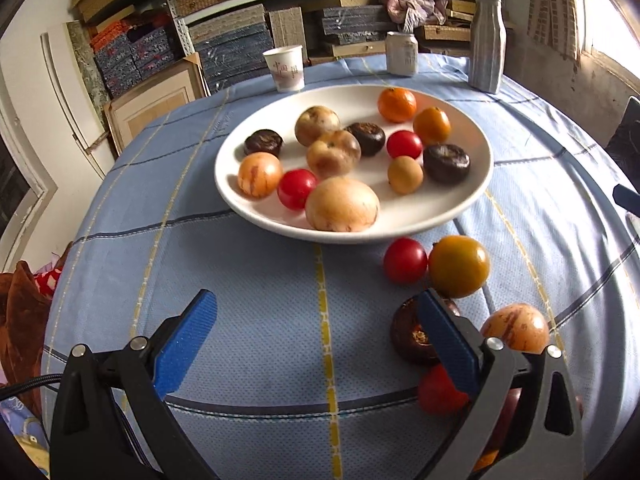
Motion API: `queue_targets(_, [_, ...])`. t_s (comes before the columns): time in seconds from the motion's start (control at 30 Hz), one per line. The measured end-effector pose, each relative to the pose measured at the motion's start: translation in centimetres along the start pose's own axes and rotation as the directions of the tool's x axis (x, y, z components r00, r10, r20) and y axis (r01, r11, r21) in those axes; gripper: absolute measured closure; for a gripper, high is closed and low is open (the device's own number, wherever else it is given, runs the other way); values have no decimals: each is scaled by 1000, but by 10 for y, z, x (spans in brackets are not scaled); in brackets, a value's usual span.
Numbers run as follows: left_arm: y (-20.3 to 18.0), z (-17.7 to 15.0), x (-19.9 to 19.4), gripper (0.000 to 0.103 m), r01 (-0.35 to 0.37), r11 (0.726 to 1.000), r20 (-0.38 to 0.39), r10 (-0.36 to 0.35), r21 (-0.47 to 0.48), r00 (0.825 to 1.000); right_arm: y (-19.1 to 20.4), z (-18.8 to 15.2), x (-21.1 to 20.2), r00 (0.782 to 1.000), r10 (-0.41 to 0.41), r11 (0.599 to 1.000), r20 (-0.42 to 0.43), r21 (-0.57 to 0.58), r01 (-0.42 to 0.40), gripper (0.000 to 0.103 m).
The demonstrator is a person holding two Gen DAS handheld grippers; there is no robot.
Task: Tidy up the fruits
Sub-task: 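Move the left tool to a dark brown plum on the cloth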
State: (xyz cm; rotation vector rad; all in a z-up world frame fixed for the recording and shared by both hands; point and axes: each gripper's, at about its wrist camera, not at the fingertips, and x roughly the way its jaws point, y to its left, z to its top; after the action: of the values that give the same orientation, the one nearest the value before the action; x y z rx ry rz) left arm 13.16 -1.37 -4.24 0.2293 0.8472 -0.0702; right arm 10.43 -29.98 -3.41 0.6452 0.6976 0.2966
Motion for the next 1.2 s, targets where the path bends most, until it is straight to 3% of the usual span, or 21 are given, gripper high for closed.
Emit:
queue_targets(0.17, [-1, -1, 3, 5, 92, 996, -22, -92, -4, 995, -3, 0, 3, 1000, 11, 1000, -21, 24, -10, 4])
queue_targets(0.3, [-10, 0, 5, 4, 120, 993, -34, -119, 25, 992, -5, 0, 5, 999, 12, 999, -30, 36, -11, 4])
queue_targets(0.47, [-5, 2, 12, 4, 175, 984, -74, -175, -6, 982, -8, -1, 8, 999, 16, 999, -46, 53, -13, 4])
queue_targets(0.53, [4, 4, 11, 4, 144, 989, -75, -146, -29, 986, -9, -1, 9, 999, 15, 998, -50, 58, -12, 4])
queue_targets(0.67, [43, 3, 5, 5, -20, 994, -65, 13, -106, 998, -11, 1, 7, 999, 18, 997, -44, 70, -15, 4])
queue_targets(0.83, [80, -7, -9, 4, 100, 960, -17, -108, -260, 994, -10, 0, 5, 999, 27, 997, -40, 69, -24, 4])
queue_targets(0.97, [60, -10, -15, 4, 135, 971, -6, -139, -195, 990, -10, 0, 6, 999, 24, 998, -42, 66, -21, 4])
queue_targets(1.1, [27, -13, -14, 4, 77, 995, -14, -78, -59, 997, -11, 1, 6, 999, 24, 997, -41, 71, -21, 4])
queue_targets(1.2, [20, -12, -16, 4, 113, 993, -2, -113, -32, 994, -11, 1, 6, 999, 26, 997, -42, 68, -24, 4])
